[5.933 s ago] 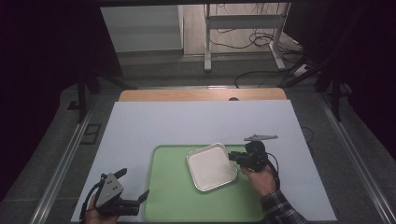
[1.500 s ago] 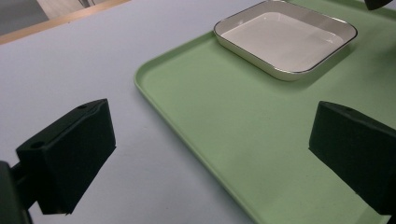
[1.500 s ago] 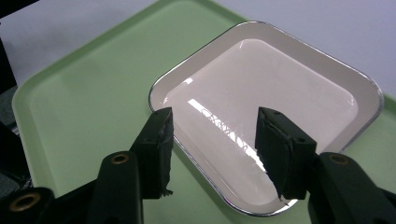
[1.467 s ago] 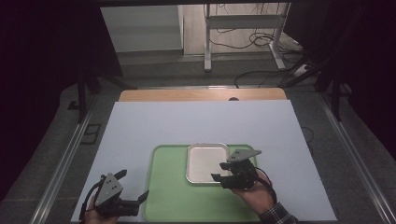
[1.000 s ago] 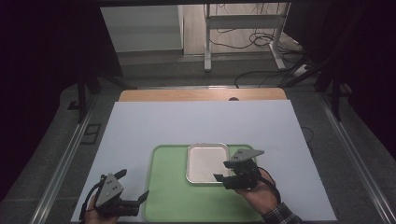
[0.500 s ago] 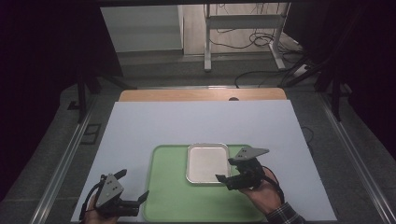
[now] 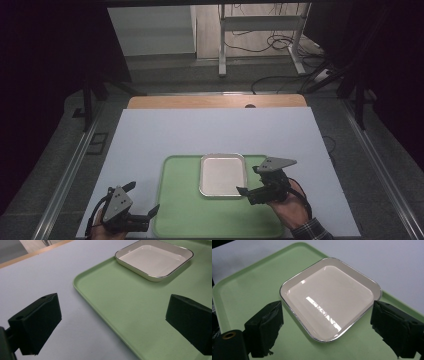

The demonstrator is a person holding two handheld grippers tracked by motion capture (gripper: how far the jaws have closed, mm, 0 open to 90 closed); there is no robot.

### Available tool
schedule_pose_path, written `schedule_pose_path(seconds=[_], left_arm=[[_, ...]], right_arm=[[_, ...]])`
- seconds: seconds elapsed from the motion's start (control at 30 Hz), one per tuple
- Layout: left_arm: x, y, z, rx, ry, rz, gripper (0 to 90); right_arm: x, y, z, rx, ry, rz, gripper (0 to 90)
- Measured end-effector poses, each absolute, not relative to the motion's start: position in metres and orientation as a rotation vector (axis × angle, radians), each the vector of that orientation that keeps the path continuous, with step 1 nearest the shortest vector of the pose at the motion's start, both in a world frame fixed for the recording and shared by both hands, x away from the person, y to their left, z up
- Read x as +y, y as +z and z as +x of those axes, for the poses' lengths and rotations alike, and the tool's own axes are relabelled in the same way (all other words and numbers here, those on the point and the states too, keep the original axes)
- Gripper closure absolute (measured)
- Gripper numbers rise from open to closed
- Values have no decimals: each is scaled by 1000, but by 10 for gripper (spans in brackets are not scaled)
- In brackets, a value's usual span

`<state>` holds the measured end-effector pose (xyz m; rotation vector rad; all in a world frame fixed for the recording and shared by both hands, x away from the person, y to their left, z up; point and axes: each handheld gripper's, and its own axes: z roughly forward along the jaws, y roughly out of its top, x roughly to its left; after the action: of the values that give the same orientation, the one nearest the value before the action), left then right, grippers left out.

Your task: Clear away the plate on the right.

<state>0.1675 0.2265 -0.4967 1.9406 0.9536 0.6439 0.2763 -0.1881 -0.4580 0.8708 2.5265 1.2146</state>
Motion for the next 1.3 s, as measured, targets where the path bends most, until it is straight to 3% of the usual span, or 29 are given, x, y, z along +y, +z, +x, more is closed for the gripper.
schedule_pose_path(seconds=[1.3], left_arm=[[226, -497, 167, 959, 629, 1945, 0]], right_arm=[[-218, -460, 264, 2449, 1220, 879, 32]])
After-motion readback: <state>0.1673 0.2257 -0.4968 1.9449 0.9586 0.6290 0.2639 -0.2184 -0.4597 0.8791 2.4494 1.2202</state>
